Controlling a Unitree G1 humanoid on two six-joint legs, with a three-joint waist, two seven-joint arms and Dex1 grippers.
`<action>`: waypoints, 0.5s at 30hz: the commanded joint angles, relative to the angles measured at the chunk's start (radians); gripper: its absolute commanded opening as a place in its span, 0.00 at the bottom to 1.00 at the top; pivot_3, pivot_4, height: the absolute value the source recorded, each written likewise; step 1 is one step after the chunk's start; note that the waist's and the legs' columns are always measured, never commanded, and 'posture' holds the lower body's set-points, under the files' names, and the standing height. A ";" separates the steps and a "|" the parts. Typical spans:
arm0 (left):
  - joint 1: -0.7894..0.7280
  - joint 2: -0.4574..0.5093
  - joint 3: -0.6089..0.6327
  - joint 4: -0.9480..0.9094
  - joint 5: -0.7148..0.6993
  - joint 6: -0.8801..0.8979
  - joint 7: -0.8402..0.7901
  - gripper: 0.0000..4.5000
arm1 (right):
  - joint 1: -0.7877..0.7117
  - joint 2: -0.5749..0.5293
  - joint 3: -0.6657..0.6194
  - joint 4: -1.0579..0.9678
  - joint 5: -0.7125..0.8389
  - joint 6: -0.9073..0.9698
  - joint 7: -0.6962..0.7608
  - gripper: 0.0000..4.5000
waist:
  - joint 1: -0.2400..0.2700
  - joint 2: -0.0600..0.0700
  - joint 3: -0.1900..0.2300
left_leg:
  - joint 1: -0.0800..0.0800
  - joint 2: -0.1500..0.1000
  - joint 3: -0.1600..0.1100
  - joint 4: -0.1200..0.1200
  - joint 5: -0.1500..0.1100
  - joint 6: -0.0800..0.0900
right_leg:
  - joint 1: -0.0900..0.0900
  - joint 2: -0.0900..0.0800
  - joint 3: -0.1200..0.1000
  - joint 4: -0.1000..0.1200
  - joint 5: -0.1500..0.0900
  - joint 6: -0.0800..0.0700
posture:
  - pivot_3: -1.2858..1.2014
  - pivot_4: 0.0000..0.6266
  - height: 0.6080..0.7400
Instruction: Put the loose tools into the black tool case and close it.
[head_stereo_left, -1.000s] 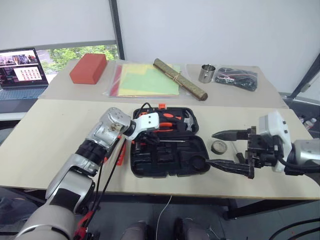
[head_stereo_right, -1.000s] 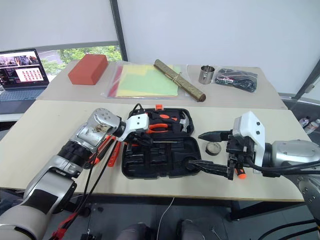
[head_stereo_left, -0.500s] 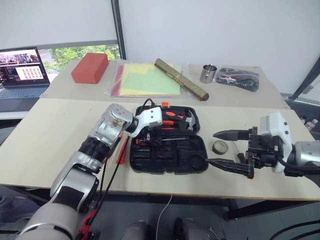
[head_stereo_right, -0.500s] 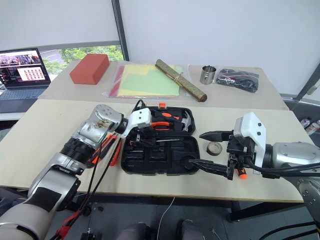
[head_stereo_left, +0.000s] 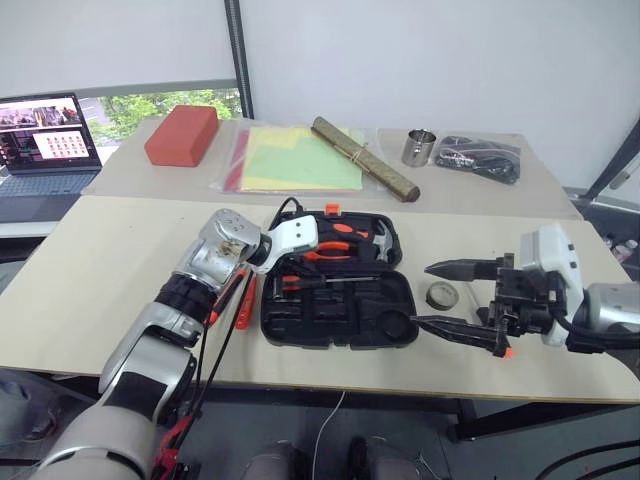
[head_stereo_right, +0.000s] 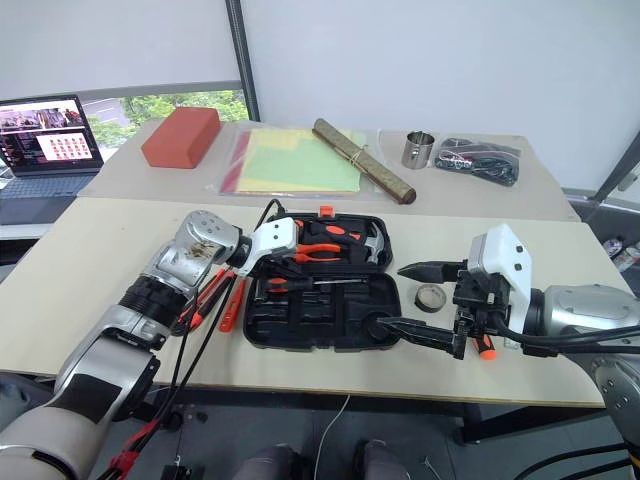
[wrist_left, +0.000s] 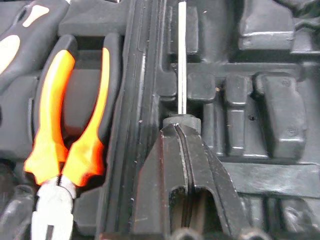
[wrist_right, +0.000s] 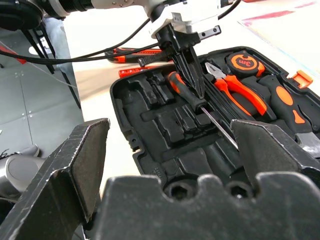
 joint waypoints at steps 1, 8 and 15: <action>0.031 -0.013 -0.067 0.041 0.070 -0.075 0.012 0.00 | 0.001 0.011 -0.024 -0.009 -0.003 -0.022 -0.018 1.00 | 0.000 0.000 0.000 | 0.000 0.000 0.000 0.000 0.000 0.000 | 0.000 0.000 0.000 0.000 0.000 0.000 | 0.52 0.24 0.98; 0.005 -0.035 0.013 0.073 0.018 -0.073 0.017 0.00 | 0.102 0.034 -0.109 -0.017 -0.032 -0.016 -0.077 1.00 | 0.006 0.000 -0.004 | 0.003 0.000 0.000 0.000 -0.001 0.002 | 0.003 -0.002 0.000 0.000 -0.001 0.002 | 0.52 0.24 0.98; 0.031 0.032 0.246 -0.175 -0.292 0.117 -0.135 0.43 | 0.345 0.159 -0.261 -0.057 -0.133 0.034 -0.299 1.00 | -0.005 0.000 -0.003 | -0.002 0.000 0.000 0.001 -0.001 0.002 | -0.002 -0.002 -0.001 0.002 0.001 0.001 | 0.52 0.24 0.98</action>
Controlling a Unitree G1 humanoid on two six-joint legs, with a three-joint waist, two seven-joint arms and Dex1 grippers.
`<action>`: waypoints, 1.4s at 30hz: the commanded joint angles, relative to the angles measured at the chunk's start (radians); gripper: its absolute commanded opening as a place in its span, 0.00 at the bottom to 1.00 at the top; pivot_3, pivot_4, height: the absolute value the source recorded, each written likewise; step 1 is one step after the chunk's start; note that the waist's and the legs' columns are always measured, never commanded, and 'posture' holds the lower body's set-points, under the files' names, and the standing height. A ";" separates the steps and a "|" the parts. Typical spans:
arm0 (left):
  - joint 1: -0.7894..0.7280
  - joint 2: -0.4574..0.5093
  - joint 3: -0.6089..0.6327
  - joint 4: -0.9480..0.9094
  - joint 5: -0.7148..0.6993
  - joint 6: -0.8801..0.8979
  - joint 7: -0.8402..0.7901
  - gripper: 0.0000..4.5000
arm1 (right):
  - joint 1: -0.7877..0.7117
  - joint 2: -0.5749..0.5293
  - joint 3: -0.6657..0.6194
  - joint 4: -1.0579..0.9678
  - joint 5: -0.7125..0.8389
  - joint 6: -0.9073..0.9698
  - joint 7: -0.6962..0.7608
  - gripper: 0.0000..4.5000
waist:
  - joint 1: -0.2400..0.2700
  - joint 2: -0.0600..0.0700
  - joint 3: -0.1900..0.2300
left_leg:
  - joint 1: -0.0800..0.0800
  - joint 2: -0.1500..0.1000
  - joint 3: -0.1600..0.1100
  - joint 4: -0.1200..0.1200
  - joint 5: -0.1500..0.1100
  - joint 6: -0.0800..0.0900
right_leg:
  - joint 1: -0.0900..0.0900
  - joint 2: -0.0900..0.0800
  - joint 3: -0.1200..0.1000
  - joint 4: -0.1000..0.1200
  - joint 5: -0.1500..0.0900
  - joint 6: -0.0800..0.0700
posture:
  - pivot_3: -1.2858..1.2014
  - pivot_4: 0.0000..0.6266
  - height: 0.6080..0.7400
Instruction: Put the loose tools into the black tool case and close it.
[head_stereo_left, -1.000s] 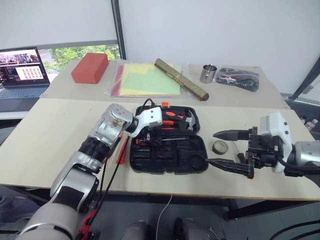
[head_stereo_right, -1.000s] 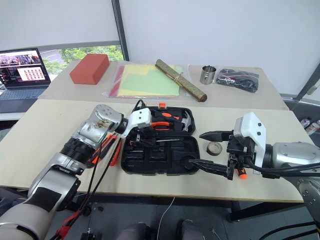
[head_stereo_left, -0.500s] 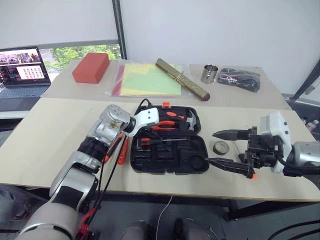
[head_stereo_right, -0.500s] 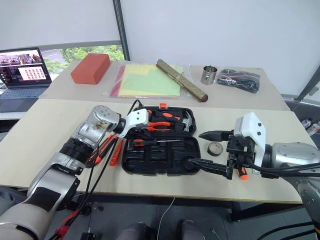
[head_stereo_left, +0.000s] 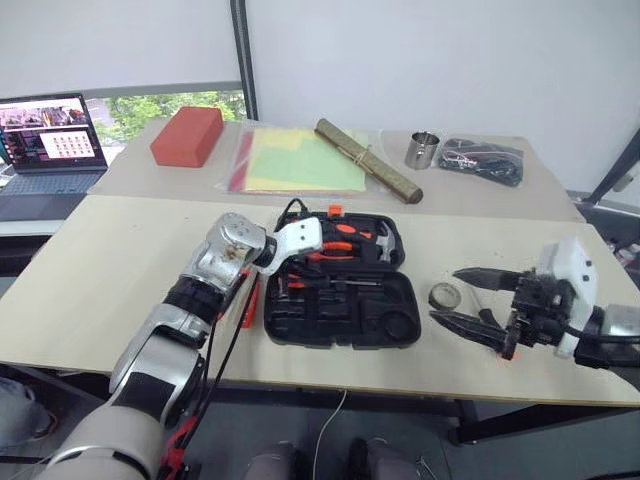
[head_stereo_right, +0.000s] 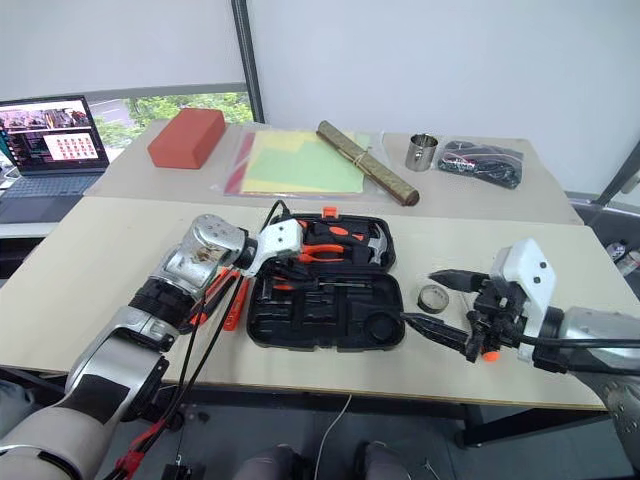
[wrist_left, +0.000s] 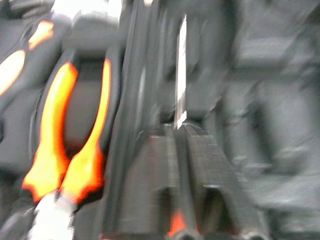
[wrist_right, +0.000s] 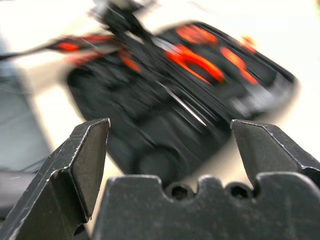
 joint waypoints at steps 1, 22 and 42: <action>0.015 0.058 0.085 -0.169 -0.115 0.078 -0.044 0.53 | 0.078 0.071 -0.090 -0.056 -0.040 0.014 -0.122 1.00 | -0.006 0.001 0.000 | 0.000 0.000 0.000 0.000 0.000 0.000 | 0.000 0.000 0.000 0.000 0.000 0.000 | 0.52 0.24 0.98; 0.127 0.230 0.086 -0.588 -0.443 0.462 -0.123 0.99 | 0.034 0.352 0.121 0.210 -0.318 -0.104 -0.385 0.94 | -0.033 0.004 0.000 | 0.008 0.000 0.002 -0.002 0.001 -0.006 | 0.004 0.004 0.008 0.003 -0.007 0.006 | 0.52 0.24 0.98; 0.258 0.447 0.092 -0.595 -0.417 0.377 -0.200 1.00 | -0.347 -0.015 0.358 0.245 -0.191 -0.236 0.306 0.22 | -0.050 0.006 0.002 | 0.016 0.000 0.006 -0.013 0.005 -0.008 | 0.004 0.006 0.011 0.002 -0.009 0.002 | 0.52 0.24 0.98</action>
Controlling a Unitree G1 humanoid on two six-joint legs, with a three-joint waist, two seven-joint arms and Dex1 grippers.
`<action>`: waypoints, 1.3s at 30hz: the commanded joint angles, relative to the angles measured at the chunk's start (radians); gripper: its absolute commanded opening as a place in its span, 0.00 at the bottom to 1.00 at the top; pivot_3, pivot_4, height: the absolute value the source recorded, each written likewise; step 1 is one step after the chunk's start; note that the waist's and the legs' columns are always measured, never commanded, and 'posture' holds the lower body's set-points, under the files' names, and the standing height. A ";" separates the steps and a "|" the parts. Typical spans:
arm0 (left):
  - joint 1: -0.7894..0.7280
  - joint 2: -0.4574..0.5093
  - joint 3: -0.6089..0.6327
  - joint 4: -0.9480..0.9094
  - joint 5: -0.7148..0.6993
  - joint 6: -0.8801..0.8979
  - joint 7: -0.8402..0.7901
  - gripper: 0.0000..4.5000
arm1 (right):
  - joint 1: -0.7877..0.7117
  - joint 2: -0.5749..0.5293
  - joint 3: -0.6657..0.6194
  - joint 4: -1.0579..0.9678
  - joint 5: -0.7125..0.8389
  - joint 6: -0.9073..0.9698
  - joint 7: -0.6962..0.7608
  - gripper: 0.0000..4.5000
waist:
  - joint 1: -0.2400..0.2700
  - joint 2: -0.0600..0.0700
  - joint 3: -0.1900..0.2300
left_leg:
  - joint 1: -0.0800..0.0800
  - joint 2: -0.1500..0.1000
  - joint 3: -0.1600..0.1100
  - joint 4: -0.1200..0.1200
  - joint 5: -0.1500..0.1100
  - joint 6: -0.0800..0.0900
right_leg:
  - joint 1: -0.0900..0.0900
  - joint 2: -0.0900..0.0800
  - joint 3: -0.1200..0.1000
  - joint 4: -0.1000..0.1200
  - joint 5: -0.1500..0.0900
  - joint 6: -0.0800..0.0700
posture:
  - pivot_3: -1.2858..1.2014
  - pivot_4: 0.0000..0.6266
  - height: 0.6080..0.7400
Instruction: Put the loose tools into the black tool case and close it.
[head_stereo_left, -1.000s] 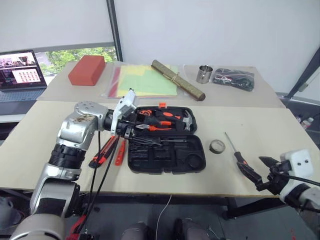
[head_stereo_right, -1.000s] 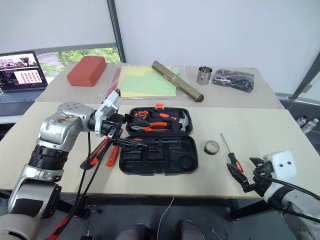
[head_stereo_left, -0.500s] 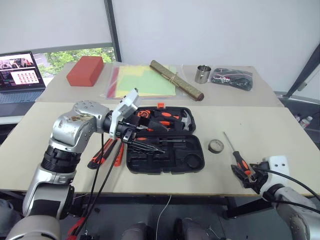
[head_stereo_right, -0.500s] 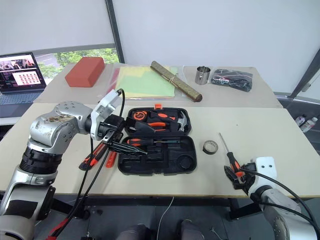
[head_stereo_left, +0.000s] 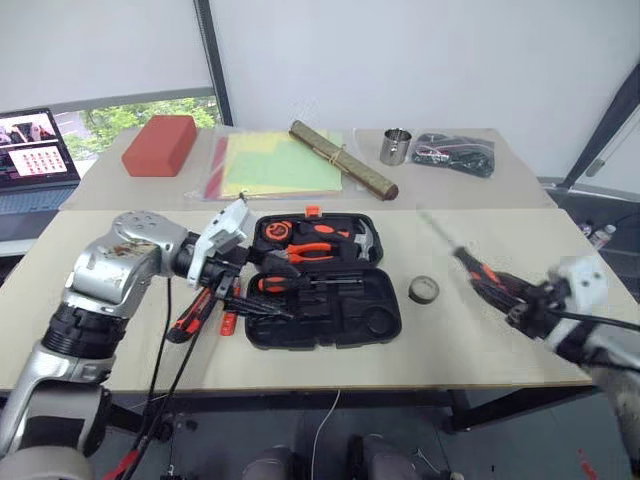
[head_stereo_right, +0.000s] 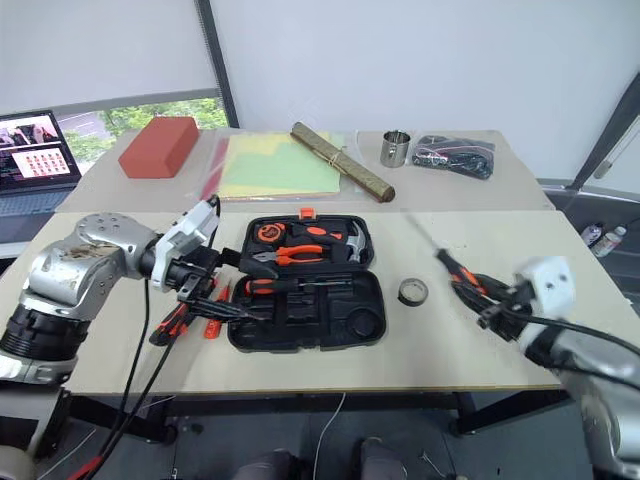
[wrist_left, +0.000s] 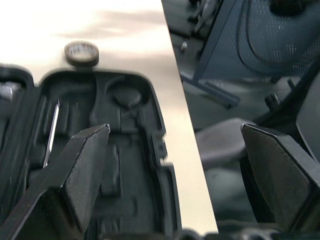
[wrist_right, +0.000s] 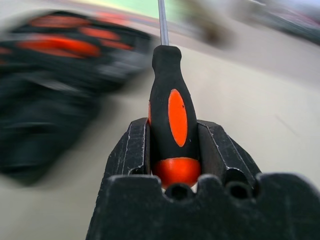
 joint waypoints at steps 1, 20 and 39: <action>0.021 0.039 0.032 -0.047 -0.013 -0.014 -0.013 1.00 | -0.141 -0.058 0.188 0.057 -0.032 -0.071 0.235 0.22 | 0.004 -0.001 0.000 | 0.000 0.000 -0.001 0.000 0.000 0.000 | 0.000 0.000 -0.001 0.000 0.000 0.000 | 0.52 0.24 0.98; 0.106 0.076 0.110 -0.092 -0.028 -0.013 0.093 1.00 | -0.639 0.138 0.570 0.690 -0.469 -0.466 0.418 0.22 | 0.012 -0.002 0.001 | -0.008 0.000 -0.003 0.005 0.000 0.002 | -0.002 -0.001 -0.005 -0.001 0.004 -0.006 | 0.52 0.24 0.98; 0.090 0.056 0.095 -0.064 -0.010 -0.037 0.106 1.00 | -0.662 0.259 0.481 0.604 -0.375 -0.263 0.379 0.67 | 0.000 -0.002 0.001 | -0.007 0.000 -0.003 0.004 0.000 0.001 | -0.002 -0.001 -0.005 0.000 0.004 -0.007 | 0.52 0.24 0.98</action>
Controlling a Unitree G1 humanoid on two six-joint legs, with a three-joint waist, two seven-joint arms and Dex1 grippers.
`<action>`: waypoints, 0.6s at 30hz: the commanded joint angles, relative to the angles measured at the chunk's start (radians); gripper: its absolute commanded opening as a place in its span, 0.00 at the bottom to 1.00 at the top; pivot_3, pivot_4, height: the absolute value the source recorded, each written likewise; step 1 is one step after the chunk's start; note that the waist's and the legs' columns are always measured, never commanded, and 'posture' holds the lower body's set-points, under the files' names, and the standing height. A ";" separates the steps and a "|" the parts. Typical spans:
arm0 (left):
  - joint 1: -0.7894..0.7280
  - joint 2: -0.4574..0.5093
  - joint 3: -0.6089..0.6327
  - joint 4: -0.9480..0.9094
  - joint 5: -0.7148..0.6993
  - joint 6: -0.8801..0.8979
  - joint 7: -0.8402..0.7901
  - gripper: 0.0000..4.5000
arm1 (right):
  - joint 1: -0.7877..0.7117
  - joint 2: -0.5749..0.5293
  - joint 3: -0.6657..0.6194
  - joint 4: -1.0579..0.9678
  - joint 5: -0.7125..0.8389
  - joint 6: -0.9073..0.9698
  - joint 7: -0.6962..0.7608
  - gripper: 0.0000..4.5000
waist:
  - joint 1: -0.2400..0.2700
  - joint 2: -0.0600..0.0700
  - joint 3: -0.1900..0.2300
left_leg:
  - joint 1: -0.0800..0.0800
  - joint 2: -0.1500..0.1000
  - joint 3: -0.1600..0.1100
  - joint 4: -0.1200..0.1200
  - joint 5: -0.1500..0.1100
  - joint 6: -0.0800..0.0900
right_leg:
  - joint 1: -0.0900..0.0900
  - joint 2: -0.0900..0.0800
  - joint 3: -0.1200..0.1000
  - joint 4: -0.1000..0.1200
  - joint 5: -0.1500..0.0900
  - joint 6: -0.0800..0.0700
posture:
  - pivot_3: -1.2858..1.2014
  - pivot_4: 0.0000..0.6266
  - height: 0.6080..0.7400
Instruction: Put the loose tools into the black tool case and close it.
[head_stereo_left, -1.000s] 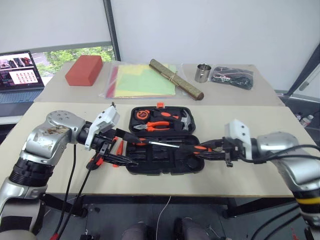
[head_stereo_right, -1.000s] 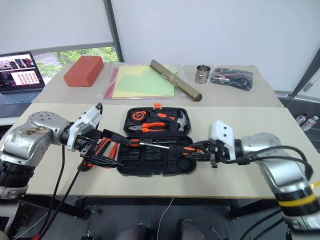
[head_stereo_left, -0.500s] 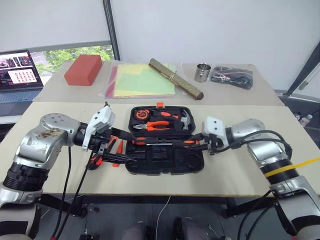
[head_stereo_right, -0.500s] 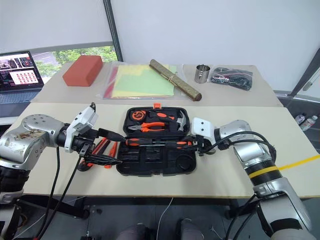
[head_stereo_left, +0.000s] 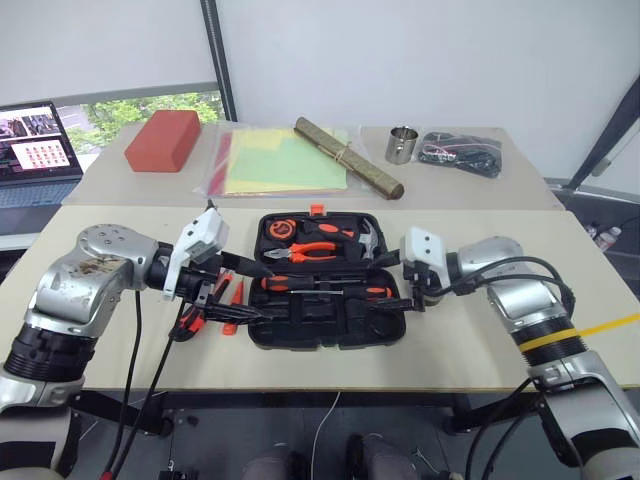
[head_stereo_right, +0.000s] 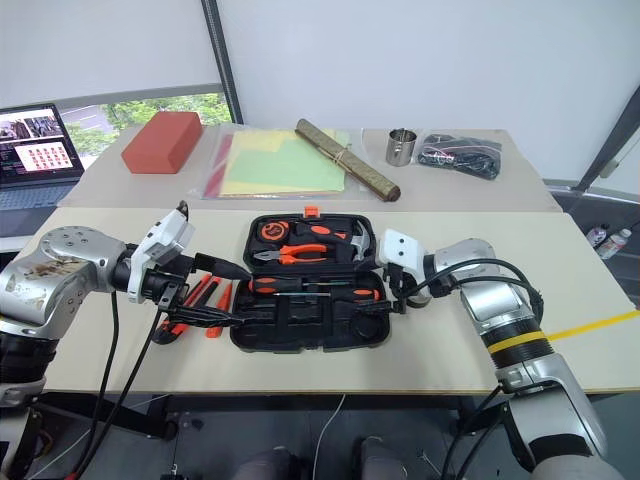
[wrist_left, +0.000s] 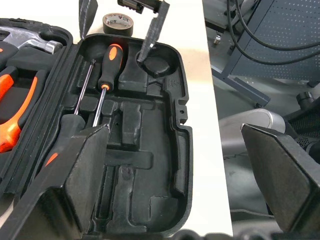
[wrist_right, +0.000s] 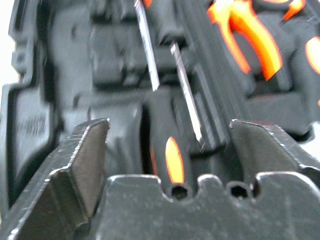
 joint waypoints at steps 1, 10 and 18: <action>-0.013 -0.002 0.013 -0.004 0.001 -0.029 0.004 1.00 | -0.022 0.010 -0.018 -0.048 0.011 0.023 -0.016 0.59 | 0.001 0.000 0.000 | 0.000 0.000 0.000 0.000 0.000 0.000 | 0.000 0.000 0.000 0.000 0.000 0.000 | 0.52 0.24 0.98; -0.011 -0.014 -0.001 0.027 0.024 -0.061 0.012 1.00 | -0.012 0.079 0.087 -0.012 -0.099 -0.013 -0.064 0.00 | -0.006 0.000 0.000 | 0.000 -0.001 0.000 -0.001 0.000 0.000 | 0.000 0.000 0.000 0.000 0.000 0.000 | 0.52 0.24 0.98; -0.016 -0.013 -0.002 0.035 0.033 -0.066 0.014 1.00 | 0.020 0.097 0.165 0.056 -0.218 -0.051 -0.129 0.00 | -0.007 0.000 0.000 | 0.005 -0.001 0.000 -0.003 0.000 -0.001 | 0.003 0.000 0.000 0.000 -0.001 0.002 | 0.52 0.24 0.98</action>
